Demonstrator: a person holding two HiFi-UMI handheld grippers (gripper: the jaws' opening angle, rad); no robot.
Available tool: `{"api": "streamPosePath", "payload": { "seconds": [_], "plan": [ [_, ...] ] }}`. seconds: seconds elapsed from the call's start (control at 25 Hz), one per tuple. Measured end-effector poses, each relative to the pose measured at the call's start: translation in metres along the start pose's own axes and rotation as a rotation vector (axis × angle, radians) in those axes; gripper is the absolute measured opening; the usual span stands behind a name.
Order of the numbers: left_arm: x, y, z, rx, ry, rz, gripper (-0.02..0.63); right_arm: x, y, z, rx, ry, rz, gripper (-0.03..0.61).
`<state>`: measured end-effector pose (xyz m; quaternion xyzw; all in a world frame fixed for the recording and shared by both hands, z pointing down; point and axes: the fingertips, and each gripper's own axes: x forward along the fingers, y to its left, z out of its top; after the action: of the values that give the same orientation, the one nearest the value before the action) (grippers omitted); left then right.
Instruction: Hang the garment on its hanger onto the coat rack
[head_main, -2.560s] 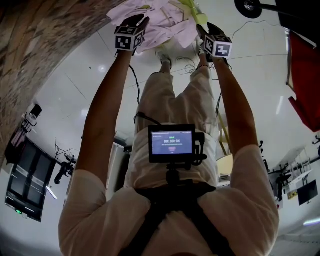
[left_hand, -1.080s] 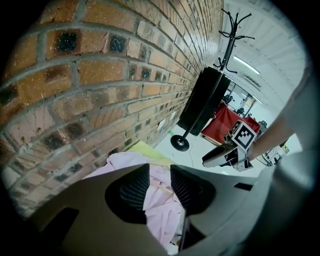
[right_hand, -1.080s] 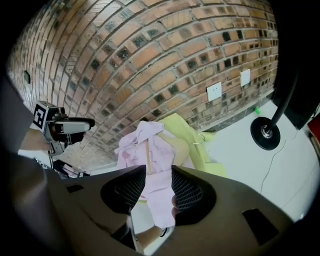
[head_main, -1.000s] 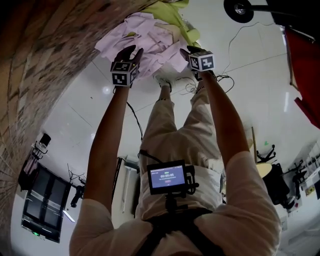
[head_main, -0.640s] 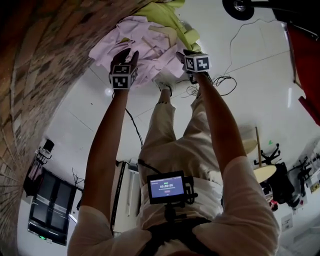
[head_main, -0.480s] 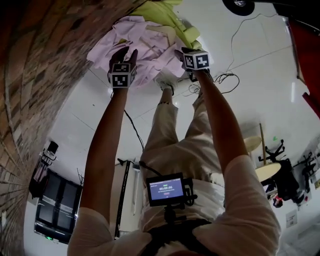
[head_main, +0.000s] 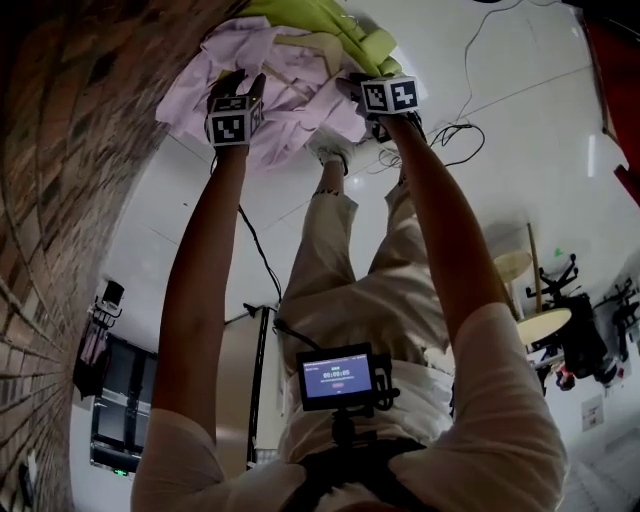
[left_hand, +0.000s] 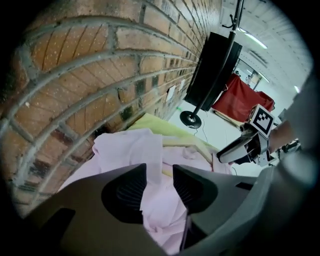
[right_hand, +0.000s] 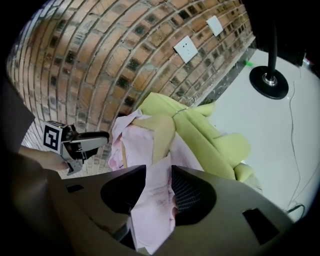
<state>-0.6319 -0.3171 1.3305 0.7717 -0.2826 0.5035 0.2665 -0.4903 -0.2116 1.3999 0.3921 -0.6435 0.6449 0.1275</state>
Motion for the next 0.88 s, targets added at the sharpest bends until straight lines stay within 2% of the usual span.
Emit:
{"api": "streamPosePath", "payload": {
  "seconds": [0.36, 0.44, 0.52, 0.64, 0.72, 0.76, 0.88],
  "plan": [
    [0.053, -0.007, -0.020, -0.043, 0.041, -0.021, 0.160, 0.022, -0.009, -0.005, 0.082, -0.006, 0.123, 0.156],
    [0.062, -0.009, -0.021, -0.044, 0.040, -0.028, 0.140, 0.026, -0.009, -0.004, 0.098, 0.003, 0.141, 0.134],
    [0.066, -0.009, -0.021, -0.051, 0.036, -0.029, 0.137, 0.029, -0.007, -0.002, 0.074, 0.017, 0.146, 0.123],
    [0.068, -0.010, -0.022, -0.055, 0.014, -0.037, 0.105, 0.031, -0.002, -0.002, -0.025, 0.028, 0.143, 0.120],
    [0.068, -0.011, -0.027, -0.068, 0.012, -0.042, 0.072, 0.027, 0.005, 0.000, -0.069, 0.002, 0.165, 0.114],
    [0.068, -0.011, -0.029, -0.078, 0.011, -0.046, 0.063, 0.025, 0.009, 0.002, -0.078, -0.020, 0.182, 0.089],
    [0.071, -0.009, -0.033, -0.088, 0.003, -0.055, 0.055, 0.020, 0.021, 0.007, -0.084, -0.074, 0.225, 0.077]
  ]
}}
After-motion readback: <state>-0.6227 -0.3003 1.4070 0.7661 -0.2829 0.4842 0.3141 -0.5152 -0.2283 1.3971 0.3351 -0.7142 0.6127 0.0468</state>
